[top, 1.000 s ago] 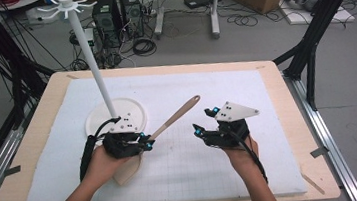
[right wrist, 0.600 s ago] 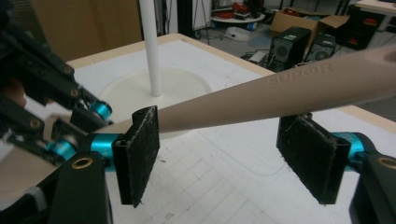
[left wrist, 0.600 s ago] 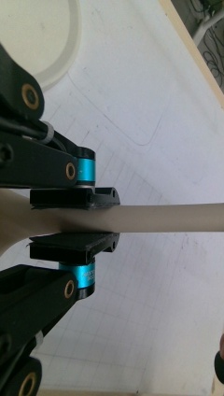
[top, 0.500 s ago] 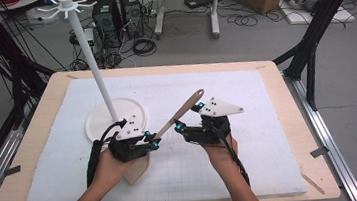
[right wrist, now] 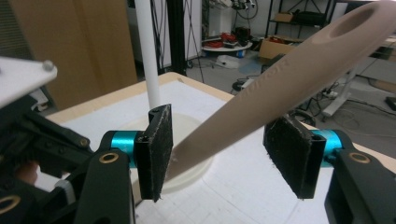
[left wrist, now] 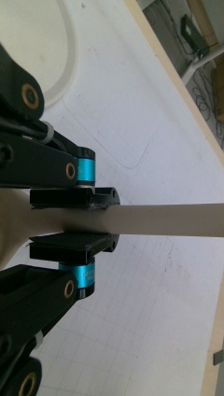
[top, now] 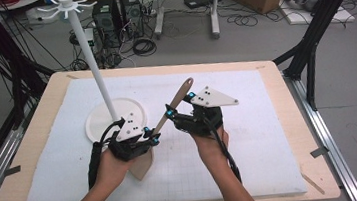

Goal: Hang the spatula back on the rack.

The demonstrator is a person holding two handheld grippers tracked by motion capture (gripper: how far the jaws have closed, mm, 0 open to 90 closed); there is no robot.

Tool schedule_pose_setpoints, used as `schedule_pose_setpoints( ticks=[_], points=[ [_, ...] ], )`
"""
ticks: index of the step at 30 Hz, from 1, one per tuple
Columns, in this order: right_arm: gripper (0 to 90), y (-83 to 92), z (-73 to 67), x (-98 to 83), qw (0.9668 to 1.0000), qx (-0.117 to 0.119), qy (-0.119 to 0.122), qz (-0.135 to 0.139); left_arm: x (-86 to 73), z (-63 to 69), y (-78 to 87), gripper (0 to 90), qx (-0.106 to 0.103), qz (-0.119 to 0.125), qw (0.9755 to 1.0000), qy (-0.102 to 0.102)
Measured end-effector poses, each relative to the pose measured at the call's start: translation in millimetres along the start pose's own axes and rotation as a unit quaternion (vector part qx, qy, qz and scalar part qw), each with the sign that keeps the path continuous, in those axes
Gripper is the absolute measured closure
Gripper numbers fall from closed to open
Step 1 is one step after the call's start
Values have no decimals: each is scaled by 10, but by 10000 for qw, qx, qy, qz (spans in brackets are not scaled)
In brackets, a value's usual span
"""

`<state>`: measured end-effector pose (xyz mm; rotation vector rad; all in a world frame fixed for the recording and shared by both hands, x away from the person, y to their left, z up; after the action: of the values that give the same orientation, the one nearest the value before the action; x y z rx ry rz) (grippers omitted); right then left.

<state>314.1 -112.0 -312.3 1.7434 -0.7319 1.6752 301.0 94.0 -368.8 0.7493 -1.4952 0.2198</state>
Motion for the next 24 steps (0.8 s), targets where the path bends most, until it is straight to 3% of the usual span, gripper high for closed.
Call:
schedule_pose_setpoints(
  ticks=[2,6,11,15,19,24],
  points=[
    [473,-21,-18,35,9998,-72,186,-12,9,6,5,775,28,31,10000,20],
    [535,-37,-63,110,9997,-5,205,90,21,-4,21,774,66,147,9998,65],
    [617,-24,-182,248,9980,445,410,175,19,2,55,772,-90,341,9991,222],
    [673,15,-320,365,9930,973,617,271,19,9,97,773,-313,687,9970,196],
    [710,59,-442,479,9852,1497,783,284,33,18,143,772,-543,1004,9934,86],
    [733,54,-463,547,9758,2053,709,247,32,-4,161,770,-952,1170,9886,29]
  ],
)
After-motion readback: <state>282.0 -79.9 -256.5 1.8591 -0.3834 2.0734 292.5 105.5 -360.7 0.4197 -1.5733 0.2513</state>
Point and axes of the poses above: each handheld gripper's, and its own axes: y roughly backward along the jaws, x roughly out of its top, z roughly to its right, the point moved 2 cm from there along -y, roughly forward along the jaws, and after that the axes turned 11 degrees about z, right-handed, at the moved point
